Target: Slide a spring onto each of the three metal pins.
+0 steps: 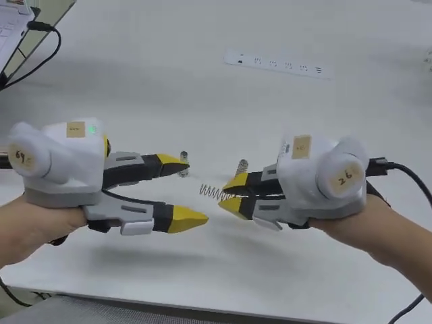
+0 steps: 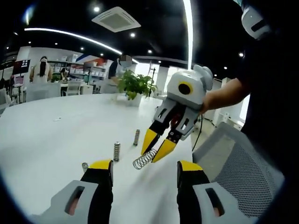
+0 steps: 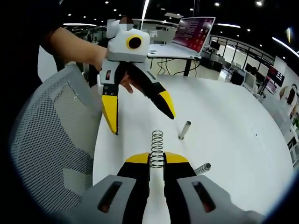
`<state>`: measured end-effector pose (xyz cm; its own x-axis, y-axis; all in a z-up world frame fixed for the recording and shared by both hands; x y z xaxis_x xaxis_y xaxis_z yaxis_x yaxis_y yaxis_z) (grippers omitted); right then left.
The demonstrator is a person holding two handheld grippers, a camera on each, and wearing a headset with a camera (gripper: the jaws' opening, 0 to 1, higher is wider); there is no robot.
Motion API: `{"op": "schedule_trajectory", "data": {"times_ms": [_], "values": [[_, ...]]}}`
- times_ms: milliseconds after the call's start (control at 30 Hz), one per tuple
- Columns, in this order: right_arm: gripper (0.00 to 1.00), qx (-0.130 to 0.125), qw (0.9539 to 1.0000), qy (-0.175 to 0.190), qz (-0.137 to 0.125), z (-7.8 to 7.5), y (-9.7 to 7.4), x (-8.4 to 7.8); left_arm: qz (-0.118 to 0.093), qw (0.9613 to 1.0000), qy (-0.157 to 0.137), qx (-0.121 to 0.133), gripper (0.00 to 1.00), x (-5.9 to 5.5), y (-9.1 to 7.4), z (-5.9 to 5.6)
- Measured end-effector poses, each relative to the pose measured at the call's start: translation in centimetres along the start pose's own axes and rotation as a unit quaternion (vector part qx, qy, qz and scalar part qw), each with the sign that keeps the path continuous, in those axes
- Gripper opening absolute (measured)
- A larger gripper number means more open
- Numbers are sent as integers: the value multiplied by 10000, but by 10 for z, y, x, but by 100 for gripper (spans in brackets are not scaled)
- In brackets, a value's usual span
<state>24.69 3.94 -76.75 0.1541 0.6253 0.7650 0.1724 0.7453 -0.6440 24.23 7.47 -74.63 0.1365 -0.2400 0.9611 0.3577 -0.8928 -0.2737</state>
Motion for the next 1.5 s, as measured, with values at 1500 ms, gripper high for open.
{"op": "schedule_trajectory", "data": {"times_ms": [1500], "values": [[8, 604, 9972, -441, -90, 17, -29, -1, -40, 9958, 83, -912, 6, 12, 33, -28]]}}
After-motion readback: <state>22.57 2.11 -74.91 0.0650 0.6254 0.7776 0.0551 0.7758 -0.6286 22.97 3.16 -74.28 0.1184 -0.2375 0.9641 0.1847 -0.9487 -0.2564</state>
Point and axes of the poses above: the centre of the closed fingertips' face, and the gripper's own axes: y roughly forward along the fingers, z roughly to its left, x roughly out of its top, the point moved 1 cm from there along -y, roughly backward along the fingers, and after that the axes turned 9 degrees about y, right-handed, at the moved point
